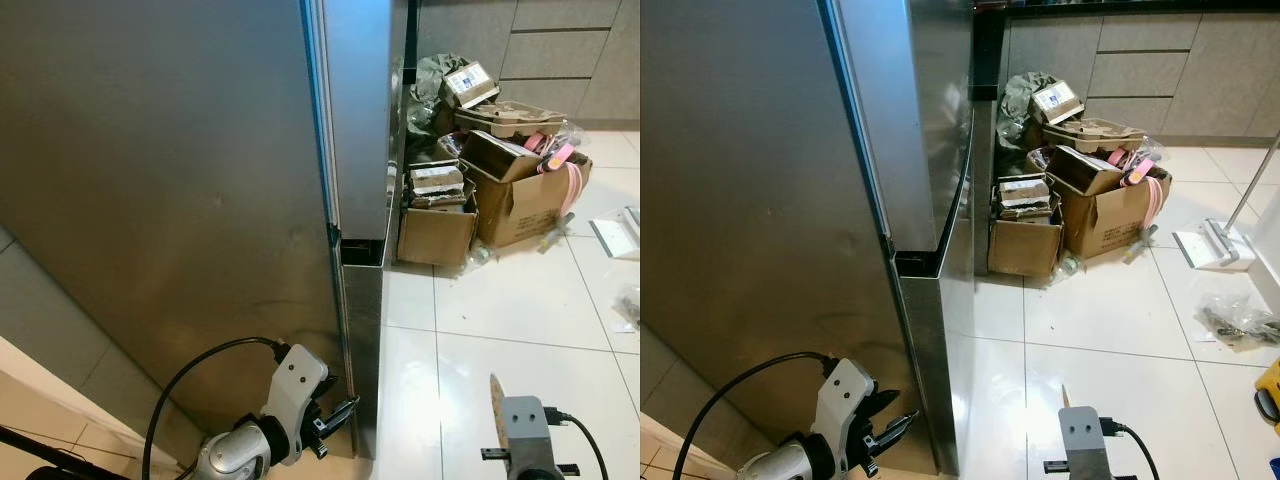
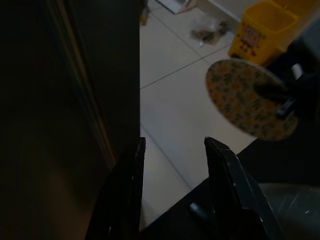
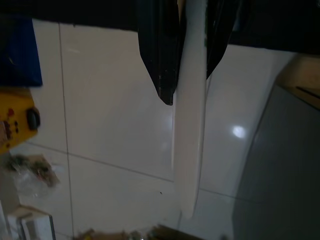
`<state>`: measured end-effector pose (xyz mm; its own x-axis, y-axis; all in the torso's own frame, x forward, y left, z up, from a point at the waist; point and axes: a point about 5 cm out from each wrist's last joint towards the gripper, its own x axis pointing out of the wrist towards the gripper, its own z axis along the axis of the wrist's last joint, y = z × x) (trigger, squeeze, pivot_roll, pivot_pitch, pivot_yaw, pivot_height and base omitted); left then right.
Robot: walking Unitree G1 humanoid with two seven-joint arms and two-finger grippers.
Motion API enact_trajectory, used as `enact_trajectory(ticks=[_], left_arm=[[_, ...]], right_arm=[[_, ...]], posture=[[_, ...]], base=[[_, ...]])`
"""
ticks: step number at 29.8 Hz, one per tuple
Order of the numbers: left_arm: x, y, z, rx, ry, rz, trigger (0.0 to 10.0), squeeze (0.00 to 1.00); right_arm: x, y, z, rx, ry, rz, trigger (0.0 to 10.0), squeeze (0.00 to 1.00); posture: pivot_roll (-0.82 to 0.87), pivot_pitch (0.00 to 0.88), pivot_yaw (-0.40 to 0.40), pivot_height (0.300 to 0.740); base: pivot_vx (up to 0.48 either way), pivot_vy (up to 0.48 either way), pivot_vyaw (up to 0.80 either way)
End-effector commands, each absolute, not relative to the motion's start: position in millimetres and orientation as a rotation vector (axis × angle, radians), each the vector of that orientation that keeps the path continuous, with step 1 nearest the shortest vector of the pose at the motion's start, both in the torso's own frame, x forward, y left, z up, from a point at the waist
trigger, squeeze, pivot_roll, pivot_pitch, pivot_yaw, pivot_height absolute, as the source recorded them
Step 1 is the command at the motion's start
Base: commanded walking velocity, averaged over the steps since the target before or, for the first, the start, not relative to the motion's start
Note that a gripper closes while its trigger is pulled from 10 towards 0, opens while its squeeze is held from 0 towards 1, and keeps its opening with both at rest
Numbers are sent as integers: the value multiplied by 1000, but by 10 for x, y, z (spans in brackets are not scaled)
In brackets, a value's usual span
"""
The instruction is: Restocking fridge
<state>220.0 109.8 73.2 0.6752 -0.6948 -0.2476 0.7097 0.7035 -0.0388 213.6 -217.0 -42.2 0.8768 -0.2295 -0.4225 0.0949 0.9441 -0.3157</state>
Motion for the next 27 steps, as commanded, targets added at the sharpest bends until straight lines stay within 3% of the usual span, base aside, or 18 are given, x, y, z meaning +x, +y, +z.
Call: enact_trajectory(ticks=[1, 6, 14, 18, 19, 20, 21, 22, 23, 27], left_arm=[[2274, 1108, 821, 76, 208, -734, 10000, 0], [2315, 932, 982, 109, 111, -753, 10000, 0], [2248, 778, 966, 114, 110, -799, 9686, 0], [2274, 764, 988, 155, 76, -730, 10000, 0], [2280, 773, 999, 160, 68, -719, 8235, 0], [2283, 778, 1004, 163, 64, -714, 8235, 0], [2285, 784, 1016, 156, 60, -709, 6039, 0], [2286, 787, 1023, 150, 59, -707, 6039, 0], [2279, 789, 1035, 148, 56, -712, 0, 0], [2266, 789, 1046, 153, 53, -722, 0, 0]], right_arm=[[2183, -2119, -387, -295, 440, -151, 10000, 0], [2181, -2129, -395, -286, 450, -164, 10000, 0], [2142, -2117, -433, -289, 474, -154, 10000, 0], [2118, -2119, -451, -292, 485, -153, 10000, 0], [2115, -2120, -453, -293, 487, -153, 10000, 0], [2113, -2121, -455, -294, 489, -153, 10000, 0], [2109, -2124, -457, -295, 490, -153, 10000, 0], [2107, -2126, -459, -295, 492, -153, 10000, 0], [2107, -2128, -460, -295, 494, -153, 10000, 0], [2108, -2129, -462, -295, 496, -154, 10000, 0]], posture=[[-77, 66, 70, 737], [-81, 67, 69, 737], [-86, 66, 73, 737], [-89, 62, 78, 737], [-89, 61, 79, 737], [-89, 60, 80, 737], [-89, 60, 80, 737], [-89, 60, 80, 737], [-87, 56, 81, 737], [-87, 56, 81, 737]], base=[[0, 0, 0], [0, 0, 0], [0, 0, 0], [0, 0, 0], [0, 0, 0], [0, 0, 0], [0, 0, 0], [0, 0, 0], [0, 0, 0], [0, 0, 0]])
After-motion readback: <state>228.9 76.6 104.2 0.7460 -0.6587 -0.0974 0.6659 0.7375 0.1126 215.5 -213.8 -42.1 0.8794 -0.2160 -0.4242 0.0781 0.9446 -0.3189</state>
